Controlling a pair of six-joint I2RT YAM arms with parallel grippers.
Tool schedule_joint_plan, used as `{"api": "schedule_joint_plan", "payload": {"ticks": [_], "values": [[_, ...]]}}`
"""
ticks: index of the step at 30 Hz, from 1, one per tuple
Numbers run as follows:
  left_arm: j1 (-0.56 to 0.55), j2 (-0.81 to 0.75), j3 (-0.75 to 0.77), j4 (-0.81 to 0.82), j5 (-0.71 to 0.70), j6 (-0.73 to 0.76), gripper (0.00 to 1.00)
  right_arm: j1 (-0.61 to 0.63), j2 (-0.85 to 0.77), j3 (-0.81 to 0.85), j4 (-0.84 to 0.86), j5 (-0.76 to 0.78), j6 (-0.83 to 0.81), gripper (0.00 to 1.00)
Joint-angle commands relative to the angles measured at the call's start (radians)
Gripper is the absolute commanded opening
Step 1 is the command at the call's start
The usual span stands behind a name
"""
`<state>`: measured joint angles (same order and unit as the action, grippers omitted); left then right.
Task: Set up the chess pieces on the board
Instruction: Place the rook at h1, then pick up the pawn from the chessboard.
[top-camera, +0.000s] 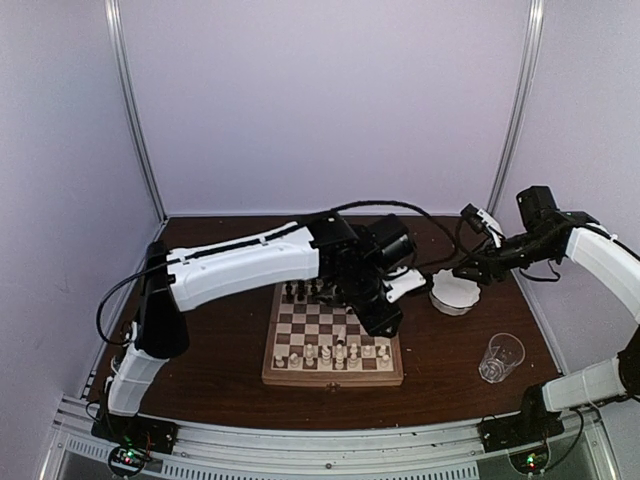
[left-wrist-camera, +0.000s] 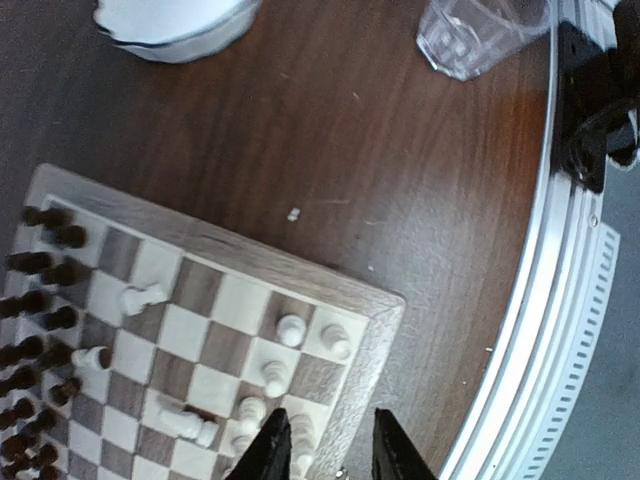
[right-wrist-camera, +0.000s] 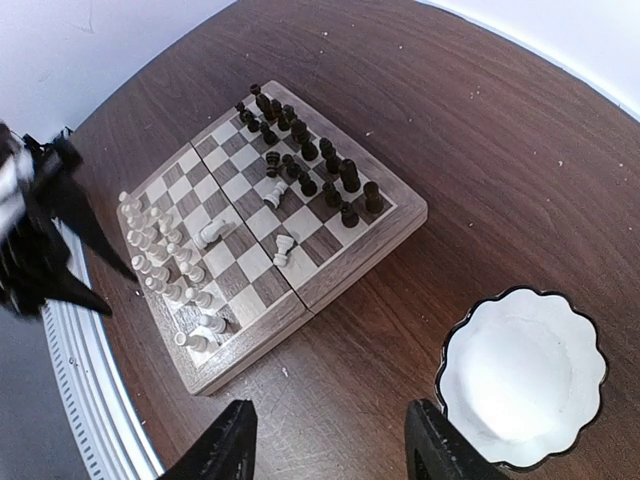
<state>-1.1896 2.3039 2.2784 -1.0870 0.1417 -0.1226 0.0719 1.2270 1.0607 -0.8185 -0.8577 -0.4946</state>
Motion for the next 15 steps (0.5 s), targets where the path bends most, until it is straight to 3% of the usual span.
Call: {"api": "schedule_joint_plan", "payload": {"ticks": [1, 10, 15], "values": [[0.109, -0.127, -0.087, 0.065, -0.039, -0.076, 0.30, 0.061, 0.041, 0.031, -0.014, 0.046, -0.024, 0.52], [0.255, -0.375, -0.496, 0.337, -0.048, -0.260, 0.35, 0.378, 0.269, 0.115, -0.011, 0.245, -0.032, 0.50], [0.292, -0.472, -0.660, 0.420, -0.070, -0.343, 0.36, 0.469, 0.421, 0.174, 0.038, 0.292, -0.008, 0.50]]}}
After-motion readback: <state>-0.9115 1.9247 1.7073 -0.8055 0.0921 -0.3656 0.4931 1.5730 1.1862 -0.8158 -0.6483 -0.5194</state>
